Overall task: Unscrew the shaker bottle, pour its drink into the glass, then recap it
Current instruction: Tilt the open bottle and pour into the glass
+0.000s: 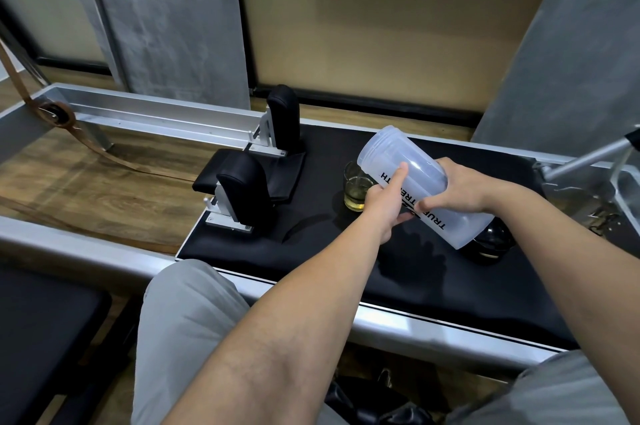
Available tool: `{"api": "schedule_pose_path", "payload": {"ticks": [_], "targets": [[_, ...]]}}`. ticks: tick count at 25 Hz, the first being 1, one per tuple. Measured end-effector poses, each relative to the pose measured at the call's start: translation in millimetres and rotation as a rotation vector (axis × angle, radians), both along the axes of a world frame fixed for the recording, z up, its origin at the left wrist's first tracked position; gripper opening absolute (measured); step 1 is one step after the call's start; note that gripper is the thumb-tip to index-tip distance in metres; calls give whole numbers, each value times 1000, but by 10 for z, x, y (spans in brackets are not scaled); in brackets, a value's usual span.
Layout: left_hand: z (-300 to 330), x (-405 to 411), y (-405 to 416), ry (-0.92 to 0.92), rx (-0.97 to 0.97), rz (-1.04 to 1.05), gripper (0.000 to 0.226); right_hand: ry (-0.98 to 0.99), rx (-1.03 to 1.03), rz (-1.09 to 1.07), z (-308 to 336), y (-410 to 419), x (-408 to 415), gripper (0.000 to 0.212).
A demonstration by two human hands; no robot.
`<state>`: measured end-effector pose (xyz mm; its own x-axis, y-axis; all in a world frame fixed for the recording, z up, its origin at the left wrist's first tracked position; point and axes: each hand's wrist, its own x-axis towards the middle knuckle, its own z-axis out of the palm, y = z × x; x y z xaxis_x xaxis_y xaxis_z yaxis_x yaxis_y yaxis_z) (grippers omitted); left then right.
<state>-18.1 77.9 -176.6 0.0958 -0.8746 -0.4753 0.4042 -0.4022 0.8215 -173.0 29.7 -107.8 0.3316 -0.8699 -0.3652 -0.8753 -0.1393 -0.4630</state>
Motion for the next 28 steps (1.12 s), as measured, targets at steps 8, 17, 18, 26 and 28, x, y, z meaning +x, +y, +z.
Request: {"api": "schedule_pose_path", "payload": {"ticks": [8,17,18,26,28], "targets": [[18,-11,-4,-5,-18,6,60,10,-9,5,40,-5,-5,86],[40,-14,-3,-1,-20,5,61,28,-15,10,59,-18,2,88],[42,-12,-4,0,-22,5,61,29,-15,12,61,-21,3,89],[59,-21,-6,1,-20,2,63,42,-17,13,100,-23,5,90],[64,-19,-1,8,-21,4,62,44,-21,16,107,-23,4,90]]}}
